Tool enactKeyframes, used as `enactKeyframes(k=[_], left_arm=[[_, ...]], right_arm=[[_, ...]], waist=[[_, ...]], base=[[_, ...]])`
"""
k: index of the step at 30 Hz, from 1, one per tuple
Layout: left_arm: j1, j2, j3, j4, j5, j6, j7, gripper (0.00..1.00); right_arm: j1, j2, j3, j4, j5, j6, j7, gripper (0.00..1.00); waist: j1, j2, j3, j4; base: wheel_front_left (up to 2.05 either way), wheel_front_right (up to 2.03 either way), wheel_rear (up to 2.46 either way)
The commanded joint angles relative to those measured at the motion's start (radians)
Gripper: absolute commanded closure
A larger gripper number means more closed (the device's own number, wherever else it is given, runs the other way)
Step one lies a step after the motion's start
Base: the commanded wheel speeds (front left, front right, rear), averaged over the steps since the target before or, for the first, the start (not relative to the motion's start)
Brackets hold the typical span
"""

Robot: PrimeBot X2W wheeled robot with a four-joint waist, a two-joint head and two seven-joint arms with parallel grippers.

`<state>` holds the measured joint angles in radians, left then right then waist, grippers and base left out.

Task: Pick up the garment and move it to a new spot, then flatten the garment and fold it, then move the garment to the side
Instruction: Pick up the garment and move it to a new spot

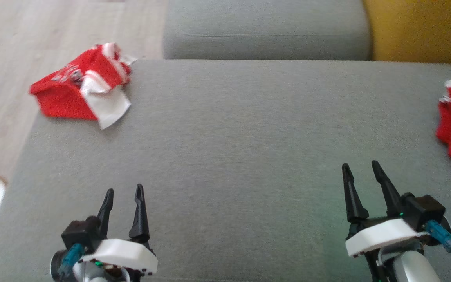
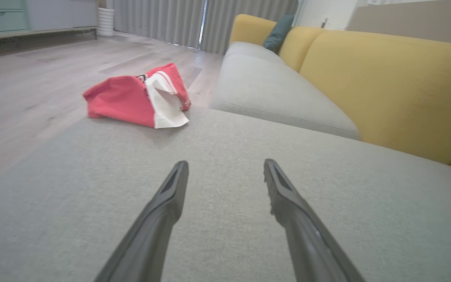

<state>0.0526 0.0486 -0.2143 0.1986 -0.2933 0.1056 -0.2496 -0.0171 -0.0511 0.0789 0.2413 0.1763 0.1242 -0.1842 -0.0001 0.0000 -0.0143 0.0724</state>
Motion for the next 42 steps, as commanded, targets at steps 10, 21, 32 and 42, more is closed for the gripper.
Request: enactKeyframes(k=[10,21,32,42], left_arm=[[-0.041,0.002,0.048,-0.034,0.015,-0.003,-0.012,0.0],[-0.041,0.002,0.067,-0.037,0.021,-0.012,-0.012,0.0],[-0.106,0.016,0.104,-0.054,0.031,-0.025,-0.012,0.0],[-0.429,0.116,0.111,0.017,0.051,-0.09,0.068,0.0]], right_arm=[[-0.025,0.001,0.035,-0.042,0.018,0.007,-0.001,0.0],[-0.045,0.001,0.05,-0.025,0.026,0.007,-0.008,0.0],[-0.094,0.001,0.036,-0.05,-0.007,0.007,0.0,0.0],[-0.163,0.001,0.024,-0.105,-0.065,0.007,0.027,0.0]], waist=[[0.0001,0.0,-0.001,0.237],[0.0001,0.0,0.009,0.322],[0.0001,0.0,0.099,0.284],[0.0001,0.0,0.257,0.19]], base=[[0.0,0.0,0.0],[0.0,0.0,0.0],[0.0,0.0,0.0],[0.0,0.0,0.0]])
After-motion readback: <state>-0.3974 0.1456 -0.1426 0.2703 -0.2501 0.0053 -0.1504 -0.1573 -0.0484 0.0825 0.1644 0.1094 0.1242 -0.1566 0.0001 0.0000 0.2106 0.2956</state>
